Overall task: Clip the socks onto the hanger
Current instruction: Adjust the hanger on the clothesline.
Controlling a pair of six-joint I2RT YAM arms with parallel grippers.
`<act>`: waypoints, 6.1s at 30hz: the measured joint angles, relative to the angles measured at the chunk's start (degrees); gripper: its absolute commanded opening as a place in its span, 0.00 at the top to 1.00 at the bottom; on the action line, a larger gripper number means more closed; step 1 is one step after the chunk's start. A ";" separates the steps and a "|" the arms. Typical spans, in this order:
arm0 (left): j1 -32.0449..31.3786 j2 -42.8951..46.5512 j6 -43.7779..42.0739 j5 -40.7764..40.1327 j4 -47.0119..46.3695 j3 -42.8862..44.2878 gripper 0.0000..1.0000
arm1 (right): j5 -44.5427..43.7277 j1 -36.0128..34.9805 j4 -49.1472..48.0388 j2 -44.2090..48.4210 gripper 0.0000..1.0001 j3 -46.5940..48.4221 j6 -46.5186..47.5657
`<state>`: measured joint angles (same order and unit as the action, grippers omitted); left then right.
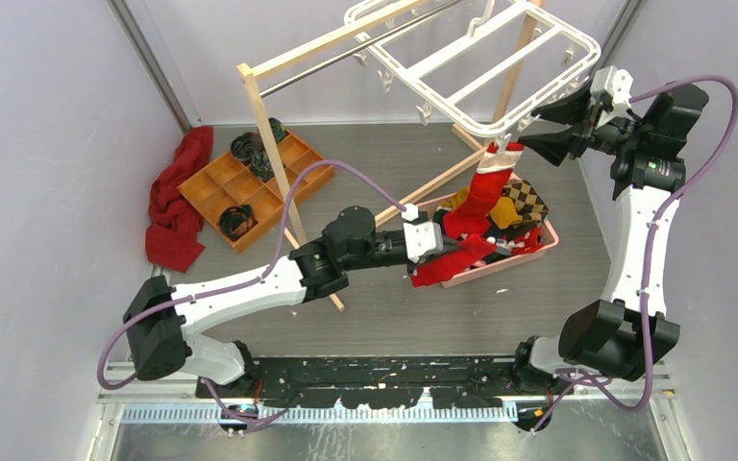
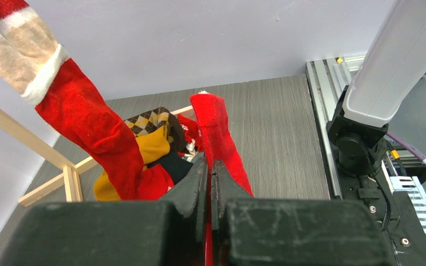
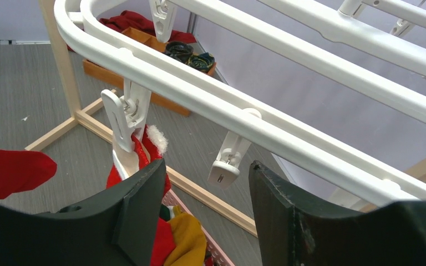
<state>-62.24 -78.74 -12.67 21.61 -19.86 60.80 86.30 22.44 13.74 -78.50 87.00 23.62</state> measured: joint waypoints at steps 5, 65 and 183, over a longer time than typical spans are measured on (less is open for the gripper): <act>0.00 -0.66 0.02 -0.22 -0.92 0.15 1.00 | 0.00 -0.28 0.00 0.09 0.39 0.00 -0.24; 0.00 -13.66 -4.46 -14.14 -8.72 9.66 1.00 | -20.83 -13.46 -23.85 14.71 0.87 -14.60 -30.77; 16.87 -1.11 -3.91 -24.46 -13.90 2.23 1.00 | -37.29 -3.89 22.47 -9.07 0.41 23.52 -62.10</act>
<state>-45.36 -79.85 -16.58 -2.85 -33.76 63.02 49.01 18.55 36.21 -87.57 110.52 -38.48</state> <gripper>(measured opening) 0.018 0.653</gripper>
